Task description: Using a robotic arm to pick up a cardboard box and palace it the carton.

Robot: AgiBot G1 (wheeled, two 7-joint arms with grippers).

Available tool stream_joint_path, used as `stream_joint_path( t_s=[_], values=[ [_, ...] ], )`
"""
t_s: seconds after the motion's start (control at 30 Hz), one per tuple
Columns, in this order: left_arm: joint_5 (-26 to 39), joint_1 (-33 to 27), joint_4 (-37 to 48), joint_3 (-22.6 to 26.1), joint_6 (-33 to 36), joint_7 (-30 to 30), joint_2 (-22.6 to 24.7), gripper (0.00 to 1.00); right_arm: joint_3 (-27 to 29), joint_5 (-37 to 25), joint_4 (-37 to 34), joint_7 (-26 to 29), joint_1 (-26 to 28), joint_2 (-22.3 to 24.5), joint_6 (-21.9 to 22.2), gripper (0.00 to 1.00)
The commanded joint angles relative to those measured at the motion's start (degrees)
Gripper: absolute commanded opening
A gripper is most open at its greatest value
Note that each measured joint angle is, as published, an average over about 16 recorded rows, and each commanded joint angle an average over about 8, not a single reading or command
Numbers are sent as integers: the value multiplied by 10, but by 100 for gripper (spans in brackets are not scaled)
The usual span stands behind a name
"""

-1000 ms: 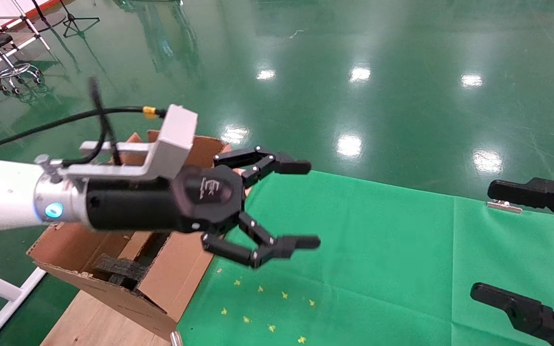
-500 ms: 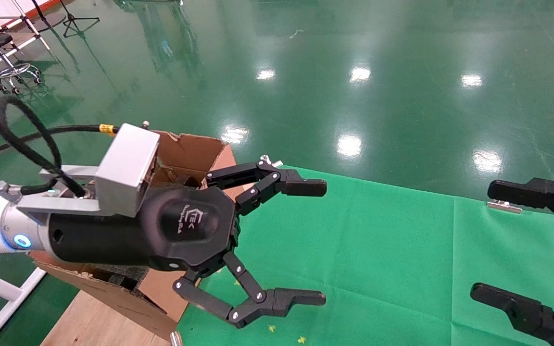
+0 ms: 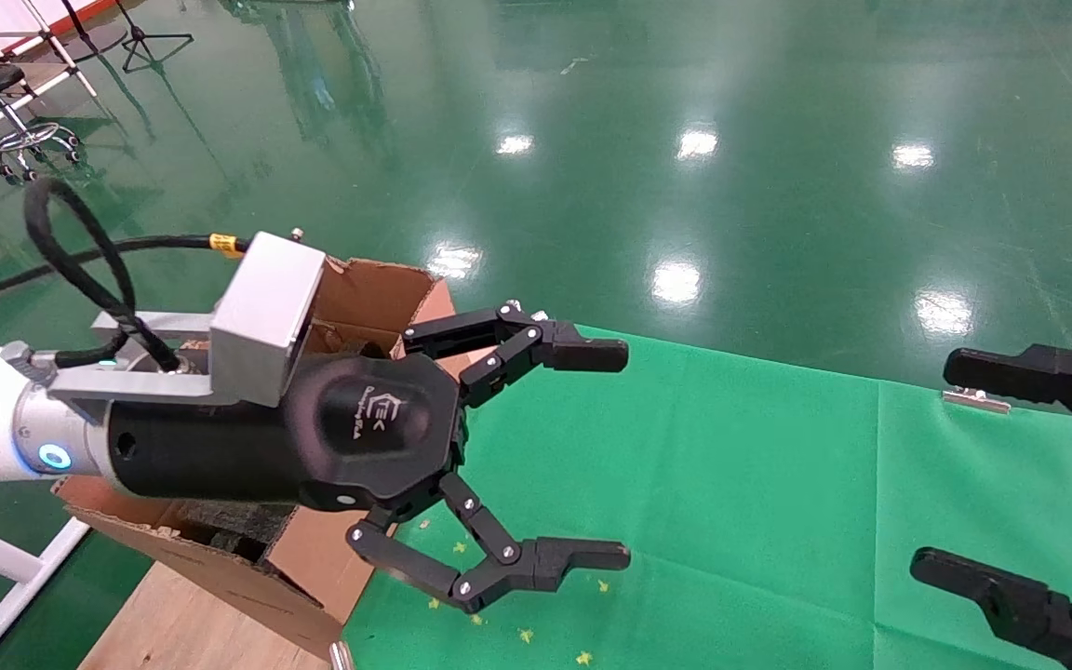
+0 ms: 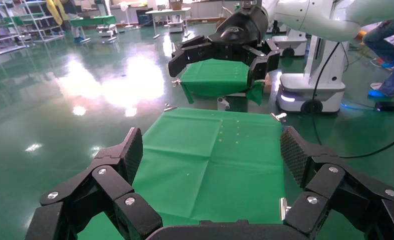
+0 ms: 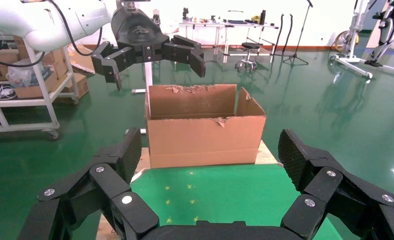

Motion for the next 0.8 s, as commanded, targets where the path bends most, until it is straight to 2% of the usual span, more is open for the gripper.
stream_joint_path(
  t_s=[0.03,0.8],
  values=[
    [1,-1,1,1,-1,0,0,100,0,0,0,0,0,0,0,100],
    [5,-5,4,4,-2,-1,1,100,0,0,0,0,0,0,0,100]
  ],
)
